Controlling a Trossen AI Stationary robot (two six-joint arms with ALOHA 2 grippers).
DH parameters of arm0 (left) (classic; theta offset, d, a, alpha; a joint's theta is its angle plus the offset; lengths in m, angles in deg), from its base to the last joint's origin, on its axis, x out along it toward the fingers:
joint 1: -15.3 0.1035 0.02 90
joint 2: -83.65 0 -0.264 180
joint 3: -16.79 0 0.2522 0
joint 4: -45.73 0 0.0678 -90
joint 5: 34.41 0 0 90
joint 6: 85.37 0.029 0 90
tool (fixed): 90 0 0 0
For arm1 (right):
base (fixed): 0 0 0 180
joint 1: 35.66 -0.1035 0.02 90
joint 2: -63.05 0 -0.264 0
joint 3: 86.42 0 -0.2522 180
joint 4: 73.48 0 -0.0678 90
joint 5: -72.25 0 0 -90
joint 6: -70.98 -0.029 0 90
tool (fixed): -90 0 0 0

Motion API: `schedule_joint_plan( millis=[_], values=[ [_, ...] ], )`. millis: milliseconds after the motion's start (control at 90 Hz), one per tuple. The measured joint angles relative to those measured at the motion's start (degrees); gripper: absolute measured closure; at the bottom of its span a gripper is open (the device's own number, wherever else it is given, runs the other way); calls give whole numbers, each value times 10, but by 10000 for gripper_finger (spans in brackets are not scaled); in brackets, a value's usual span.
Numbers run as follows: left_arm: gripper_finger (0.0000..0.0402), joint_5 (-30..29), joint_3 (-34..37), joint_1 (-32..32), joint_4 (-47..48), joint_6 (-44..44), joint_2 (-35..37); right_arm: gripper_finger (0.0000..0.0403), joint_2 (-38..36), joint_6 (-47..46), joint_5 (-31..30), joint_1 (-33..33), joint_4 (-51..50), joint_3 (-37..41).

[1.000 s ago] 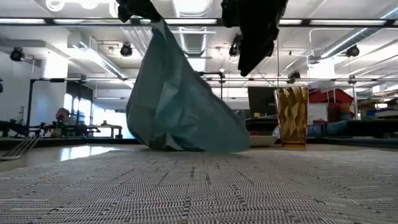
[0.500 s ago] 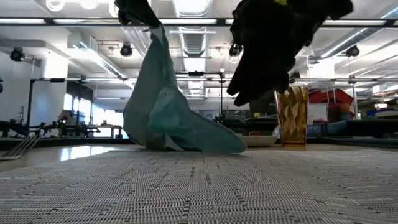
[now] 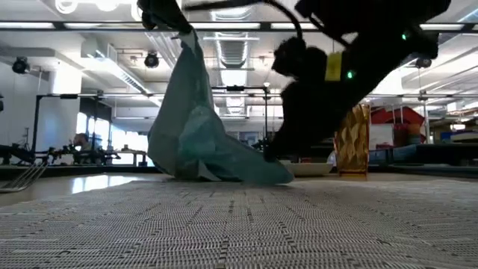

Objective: Set table place
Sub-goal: Fold the blue napkin on the gray placemat

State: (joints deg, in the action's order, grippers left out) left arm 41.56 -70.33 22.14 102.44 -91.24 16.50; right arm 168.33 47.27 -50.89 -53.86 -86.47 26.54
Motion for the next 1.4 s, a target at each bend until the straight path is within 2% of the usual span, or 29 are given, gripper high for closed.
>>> schedule_joint_plan(
  millis=[211, 411, 511, 656, 711, 900, 1144, 1400],
  values=[
    [402, 0, 0, 0, 0, 9, -2, 219, 25, -29, -3, 4, 19, -3],
    [402, 0, 0, 0, -2, 9, -2, 237, 44, -18, -104, 17, 8, -7],
    [402, 0, 0, 0, -2, 9, -2, 278, 35, -17, -106, 21, -8, -7],
    [402, 0, 0, 0, 2, 9, 2, 377, 10, 28, -103, 24, -28, -7],
    [402, 0, 0, 0, 5, 9, 4, 393, -9, 45, -104, 24, -55, -9],
    [402, 0, 0, 0, 21, 6, 13, 401, -103, 69, -106, 36, -202, -44],
    [402, 28, 0, 0, 112, -23, 14, 403, -237, 81, -104, 62, -344, -70],
    [402, 41, 0, 0, 150, -32, 14, 403, -357, 122, -105, 93, -361, -74]
  ],
)
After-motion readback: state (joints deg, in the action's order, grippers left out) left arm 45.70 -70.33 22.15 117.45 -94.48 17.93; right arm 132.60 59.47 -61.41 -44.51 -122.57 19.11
